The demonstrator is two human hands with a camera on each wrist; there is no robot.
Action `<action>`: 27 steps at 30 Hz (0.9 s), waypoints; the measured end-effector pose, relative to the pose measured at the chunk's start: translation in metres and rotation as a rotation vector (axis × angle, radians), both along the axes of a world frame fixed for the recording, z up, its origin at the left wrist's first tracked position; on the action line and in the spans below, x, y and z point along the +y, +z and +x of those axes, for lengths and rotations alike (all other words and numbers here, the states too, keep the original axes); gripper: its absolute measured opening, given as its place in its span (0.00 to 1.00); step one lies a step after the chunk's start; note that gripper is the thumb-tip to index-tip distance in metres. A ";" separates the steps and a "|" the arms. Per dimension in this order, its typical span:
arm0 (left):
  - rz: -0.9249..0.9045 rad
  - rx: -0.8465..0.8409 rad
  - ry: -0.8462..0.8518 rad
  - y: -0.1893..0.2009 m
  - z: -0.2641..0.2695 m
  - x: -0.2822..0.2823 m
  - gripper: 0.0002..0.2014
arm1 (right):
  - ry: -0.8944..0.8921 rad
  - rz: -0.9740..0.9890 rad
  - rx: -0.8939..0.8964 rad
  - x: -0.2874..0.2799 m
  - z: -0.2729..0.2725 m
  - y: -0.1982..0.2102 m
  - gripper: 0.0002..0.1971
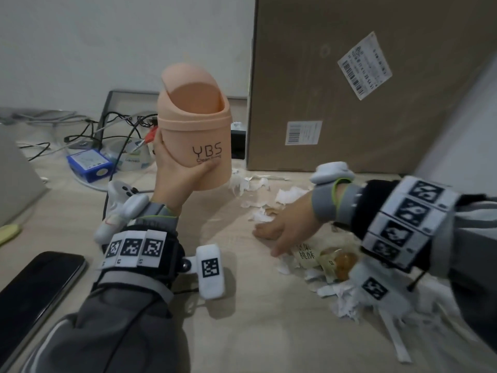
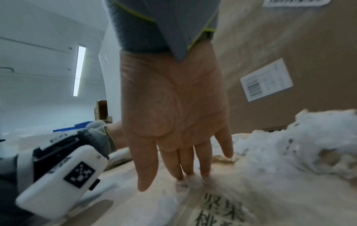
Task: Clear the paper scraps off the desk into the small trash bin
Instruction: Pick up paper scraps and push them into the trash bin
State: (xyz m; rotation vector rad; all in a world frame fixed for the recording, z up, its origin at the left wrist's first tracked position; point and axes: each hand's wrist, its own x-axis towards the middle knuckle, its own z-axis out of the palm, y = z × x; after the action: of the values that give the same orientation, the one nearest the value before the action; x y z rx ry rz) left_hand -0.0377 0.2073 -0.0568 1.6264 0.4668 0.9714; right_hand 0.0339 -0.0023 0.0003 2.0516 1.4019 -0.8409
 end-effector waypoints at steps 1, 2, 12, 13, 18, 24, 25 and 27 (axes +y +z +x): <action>0.001 0.004 0.003 -0.001 0.000 0.000 0.69 | -0.028 0.010 0.009 -0.006 0.004 0.006 0.29; 0.003 0.005 0.008 -0.002 0.000 0.001 0.69 | -0.057 0.058 0.025 -0.008 0.008 0.011 0.26; 0.007 0.017 0.050 -0.013 -0.011 0.029 0.71 | -0.191 0.444 -0.059 0.095 0.052 -0.013 0.32; 0.005 0.012 0.052 -0.014 -0.012 0.031 0.70 | -0.184 0.383 -0.084 0.102 0.054 -0.018 0.33; -0.035 -0.020 0.036 -0.017 -0.011 0.032 0.69 | -0.229 0.133 0.003 0.082 0.060 -0.029 0.39; 0.003 -0.017 0.020 -0.017 -0.006 0.028 0.69 | -0.196 0.078 -0.009 0.028 0.049 0.011 0.26; 0.010 -0.014 0.019 -0.017 -0.006 0.028 0.69 | -0.195 0.169 -0.030 0.031 0.047 0.016 0.23; 0.019 -0.010 0.018 -0.017 -0.006 0.027 0.69 | -0.196 0.343 -0.083 0.050 0.047 0.015 0.22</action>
State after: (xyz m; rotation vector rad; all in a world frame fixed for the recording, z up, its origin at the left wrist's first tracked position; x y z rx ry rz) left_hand -0.0441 0.2343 -0.0736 1.6361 0.4677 0.9994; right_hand 0.0812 0.0482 0.0158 2.4856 1.3924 -0.6140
